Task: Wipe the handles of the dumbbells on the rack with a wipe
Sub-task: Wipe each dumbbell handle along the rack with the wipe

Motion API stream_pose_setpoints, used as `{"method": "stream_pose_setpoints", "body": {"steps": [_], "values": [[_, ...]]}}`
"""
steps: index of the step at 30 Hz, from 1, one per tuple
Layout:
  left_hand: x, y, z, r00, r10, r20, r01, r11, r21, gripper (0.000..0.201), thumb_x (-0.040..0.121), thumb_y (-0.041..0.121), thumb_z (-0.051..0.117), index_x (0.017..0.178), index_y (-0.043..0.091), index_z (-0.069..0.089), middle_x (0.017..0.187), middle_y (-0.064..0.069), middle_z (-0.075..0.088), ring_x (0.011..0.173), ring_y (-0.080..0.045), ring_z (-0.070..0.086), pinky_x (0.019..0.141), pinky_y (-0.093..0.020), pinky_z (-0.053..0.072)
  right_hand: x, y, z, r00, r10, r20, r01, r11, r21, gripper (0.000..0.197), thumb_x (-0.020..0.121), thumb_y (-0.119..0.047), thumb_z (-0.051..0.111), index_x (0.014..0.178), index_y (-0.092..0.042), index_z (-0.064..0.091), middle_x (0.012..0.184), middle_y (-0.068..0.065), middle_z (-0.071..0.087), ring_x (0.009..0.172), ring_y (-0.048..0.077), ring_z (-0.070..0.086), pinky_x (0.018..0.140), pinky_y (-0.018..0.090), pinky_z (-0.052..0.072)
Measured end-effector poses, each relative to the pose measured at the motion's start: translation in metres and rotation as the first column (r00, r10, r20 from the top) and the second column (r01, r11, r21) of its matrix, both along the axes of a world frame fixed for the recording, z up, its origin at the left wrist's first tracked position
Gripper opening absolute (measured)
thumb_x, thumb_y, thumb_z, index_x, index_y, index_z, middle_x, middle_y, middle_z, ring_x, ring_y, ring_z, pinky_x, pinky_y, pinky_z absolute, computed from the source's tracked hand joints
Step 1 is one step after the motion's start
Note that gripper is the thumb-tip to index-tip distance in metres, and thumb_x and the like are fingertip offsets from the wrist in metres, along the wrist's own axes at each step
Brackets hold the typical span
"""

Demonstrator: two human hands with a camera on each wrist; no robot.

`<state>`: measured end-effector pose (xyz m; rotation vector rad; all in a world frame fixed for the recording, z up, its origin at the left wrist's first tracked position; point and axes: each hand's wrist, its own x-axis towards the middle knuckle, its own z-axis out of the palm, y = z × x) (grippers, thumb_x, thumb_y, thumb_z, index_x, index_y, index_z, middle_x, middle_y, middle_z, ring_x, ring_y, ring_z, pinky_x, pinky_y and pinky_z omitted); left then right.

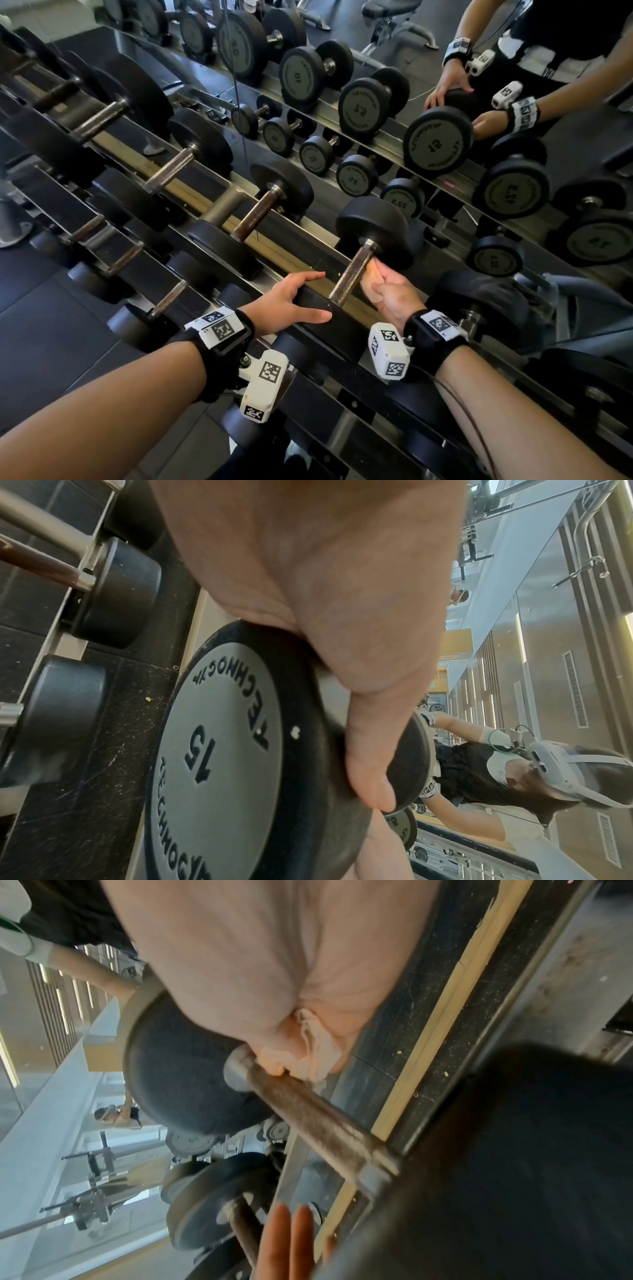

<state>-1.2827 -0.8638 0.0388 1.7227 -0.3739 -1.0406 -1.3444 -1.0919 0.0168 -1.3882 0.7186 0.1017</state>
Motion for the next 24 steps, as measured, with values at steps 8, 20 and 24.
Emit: {"method": "stream_pose_setpoints", "body": {"steps": [8,20,24], "values": [[0.001,0.001,-0.001,1.0,-0.018,0.018,0.018,1.0,0.005,0.079,0.078,0.024,0.081,0.144,0.035,0.039,0.14,-0.004,0.045,0.126,-0.022,0.05,0.107,-0.045,0.045,-0.028,0.005,0.006,0.981,0.172,-0.09,-0.177,0.982,-0.059,0.055,0.096,0.007,0.036,0.14,-0.023,0.049,0.113,-0.017,0.072,0.108,-0.002,0.065,0.084,0.016,0.051],[0.002,0.002,-0.005,0.999,-0.019,0.044,0.019,1.0,-0.016,0.079,0.075,0.029,0.082,0.142,0.034,0.042,0.141,-0.003,0.044,0.127,-0.022,0.049,0.107,-0.046,0.044,-0.027,0.022,0.001,0.957,0.272,-0.105,-0.286,0.945,-0.158,0.061,0.102,-0.011,0.04,0.153,-0.042,0.027,0.152,-0.011,0.043,0.137,0.008,0.04,0.117,0.032,0.026],[0.003,0.002,-0.007,0.997,-0.035,0.074,0.035,0.999,-0.009,0.078,0.076,0.032,0.082,0.143,0.033,0.042,0.141,0.0,0.041,0.126,-0.02,0.049,0.106,-0.045,0.046,-0.039,0.013,0.01,0.913,0.39,-0.115,-0.403,0.908,-0.117,0.049,0.093,-0.041,0.055,0.142,-0.043,0.048,0.135,-0.015,0.062,0.13,0.005,0.053,0.11,0.03,0.037]]}}
